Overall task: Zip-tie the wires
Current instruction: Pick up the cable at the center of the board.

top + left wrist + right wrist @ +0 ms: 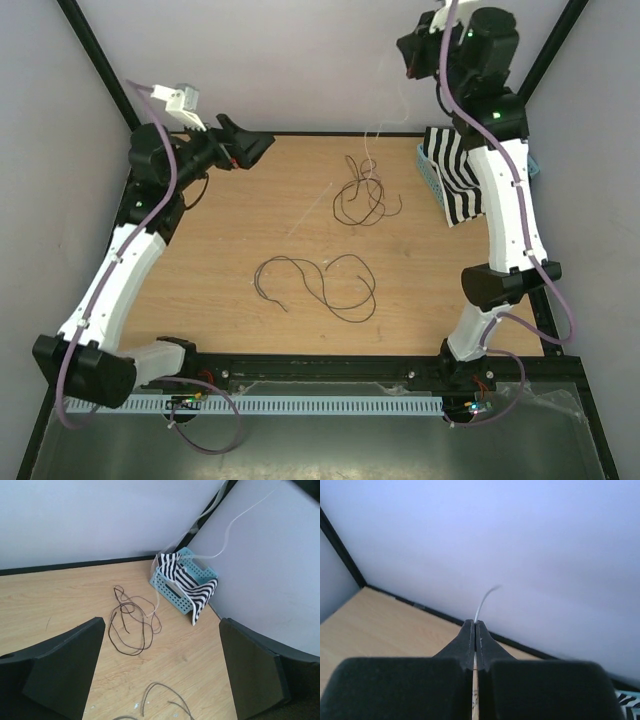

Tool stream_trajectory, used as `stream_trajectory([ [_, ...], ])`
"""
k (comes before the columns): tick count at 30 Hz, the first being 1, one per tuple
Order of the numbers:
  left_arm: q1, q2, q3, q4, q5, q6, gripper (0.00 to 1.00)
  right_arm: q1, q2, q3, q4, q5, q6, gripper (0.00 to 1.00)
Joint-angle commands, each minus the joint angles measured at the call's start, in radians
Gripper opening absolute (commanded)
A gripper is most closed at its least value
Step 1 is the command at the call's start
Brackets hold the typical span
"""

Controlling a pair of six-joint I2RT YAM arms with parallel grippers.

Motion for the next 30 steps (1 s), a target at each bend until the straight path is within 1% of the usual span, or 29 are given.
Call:
stream_trajectory([
  [1, -0.009, 0.082, 0.055, 0.028, 0.046, 0.071, 0.99, -0.015, 0.052, 0.142, -0.083, -0.039, -0.015, 0.0],
  [3, -0.023, 0.112, 0.067, 0.031, 0.039, 0.074, 0.99, -0.014, 0.039, 0.163, -0.054, -0.066, -0.015, 0.0],
  [6, -0.069, 0.147, 0.077, 0.039, 0.022, 0.142, 0.99, -0.014, -0.005, 0.134, -0.006, -0.088, -0.006, 0.0],
  [9, -0.118, 0.169, 0.083, 0.044, 0.007, 0.204, 0.99, -0.014, -0.052, 0.092, -0.003, -0.143, 0.001, 0.0],
  [11, -0.139, 0.175, 0.088, 0.053, 0.015, 0.206, 0.99, -0.014, -0.09, 0.049, -0.003, -0.179, 0.003, 0.0],
  [15, -0.168, 0.165, 0.091, 0.062, 0.035, 0.21, 0.99, -0.014, -0.168, -0.031, -0.002, -0.173, 0.008, 0.0],
  [19, -0.187, 0.149, 0.075, 0.069, 0.073, 0.213, 0.99, -0.014, -0.23, -0.065, -0.003, -0.21, 0.006, 0.0],
  [22, -0.198, 0.138, 0.061, 0.077, 0.094, 0.234, 0.99, -0.014, -0.273, -0.086, -0.004, -0.288, 0.01, 0.0],
  [25, -0.201, 0.115, 0.037, 0.084, 0.085, 0.238, 0.99, -0.014, -0.315, -0.112, -0.003, -0.38, 0.032, 0.0],
  [30, -0.211, 0.092, 0.008, 0.112, 0.095, 0.232, 0.99, -0.014, -0.364, -0.147, 0.019, -0.654, 0.094, 0.0],
])
